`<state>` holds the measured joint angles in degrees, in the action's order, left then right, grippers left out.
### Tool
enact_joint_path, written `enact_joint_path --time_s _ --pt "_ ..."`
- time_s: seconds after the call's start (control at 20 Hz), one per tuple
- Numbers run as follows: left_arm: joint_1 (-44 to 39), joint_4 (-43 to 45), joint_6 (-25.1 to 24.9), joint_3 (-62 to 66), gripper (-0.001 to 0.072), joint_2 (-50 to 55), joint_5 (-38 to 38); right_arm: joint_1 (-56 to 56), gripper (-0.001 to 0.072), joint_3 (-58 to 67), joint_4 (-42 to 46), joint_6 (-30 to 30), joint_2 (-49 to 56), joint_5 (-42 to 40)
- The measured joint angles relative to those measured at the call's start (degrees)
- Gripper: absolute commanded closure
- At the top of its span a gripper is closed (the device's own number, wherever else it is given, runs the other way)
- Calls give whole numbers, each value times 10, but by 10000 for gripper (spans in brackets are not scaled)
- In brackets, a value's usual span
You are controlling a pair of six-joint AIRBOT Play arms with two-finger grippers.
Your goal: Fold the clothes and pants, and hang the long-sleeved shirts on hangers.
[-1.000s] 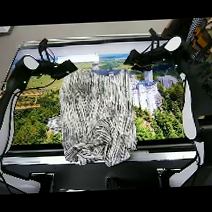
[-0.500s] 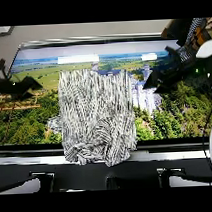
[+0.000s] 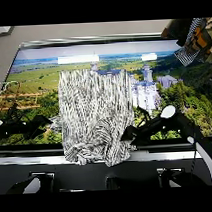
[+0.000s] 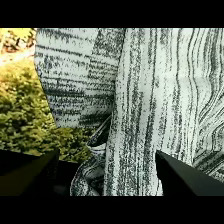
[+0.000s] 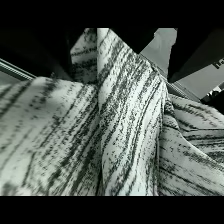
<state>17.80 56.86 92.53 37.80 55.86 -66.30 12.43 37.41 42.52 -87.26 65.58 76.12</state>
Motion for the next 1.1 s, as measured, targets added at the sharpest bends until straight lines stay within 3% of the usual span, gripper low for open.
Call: enact_joint_path --time_s 0.1,0.15,0.25,0.45,0.6,0.8,1.1 --pt "1 -6 0 -16 37 -7 2 31 48 -26 -20 0 5 -32" --pt "1 -9 -1 -22 37 -9 2 43 167 -34 -29 1 11 -47" --pt "2 -11 -2 -28 37 -11 0 57 673 -43 -54 14 22 -70" --pt "0 -14 -11 -43 37 -11 -9 64 679 -28 -78 32 24 -91" --pt "-16 -16 -25 -68 37 -11 -11 28 679 21 -39 1 0 -84" --pt "-63 -32 -45 -96 37 -11 0 -70 678 90 24 -36 -56 -32" --pt "-159 -68 -54 -107 37 6 75 -152 677 117 111 -64 -136 47"
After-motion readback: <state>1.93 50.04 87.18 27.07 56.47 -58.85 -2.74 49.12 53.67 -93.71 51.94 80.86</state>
